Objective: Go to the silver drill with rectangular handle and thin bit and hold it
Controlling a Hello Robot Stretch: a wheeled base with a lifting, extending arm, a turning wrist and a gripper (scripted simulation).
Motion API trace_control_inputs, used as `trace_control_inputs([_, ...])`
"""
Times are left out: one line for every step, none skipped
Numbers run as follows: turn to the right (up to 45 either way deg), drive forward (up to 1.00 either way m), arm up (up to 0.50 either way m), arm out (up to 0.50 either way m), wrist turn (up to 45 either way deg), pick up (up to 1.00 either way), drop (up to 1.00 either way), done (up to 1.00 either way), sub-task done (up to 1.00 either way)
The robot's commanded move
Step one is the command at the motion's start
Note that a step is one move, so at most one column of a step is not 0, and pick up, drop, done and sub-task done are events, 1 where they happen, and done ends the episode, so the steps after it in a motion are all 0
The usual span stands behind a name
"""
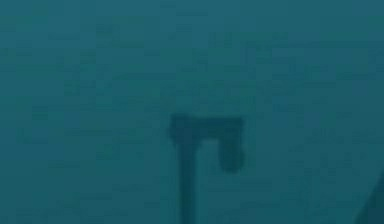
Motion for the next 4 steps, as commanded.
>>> trace_control_inputs([45.0,0.0,0.0,0.0,0.0,0.0,0.0,0.0,0.0])
trace_control_inputs([30.0,0.0,0.0,0.0,0.0,0.0,0.0,0.0,0.0])
trace_control_inputs([0.0,1.0,0.0,0.0,0.0,0.0,0.0,0.0,0.0])
trace_control_inputs([0.0,0.5,0.0,0.0,0.0,0.0,0.0,0.0,0.0])
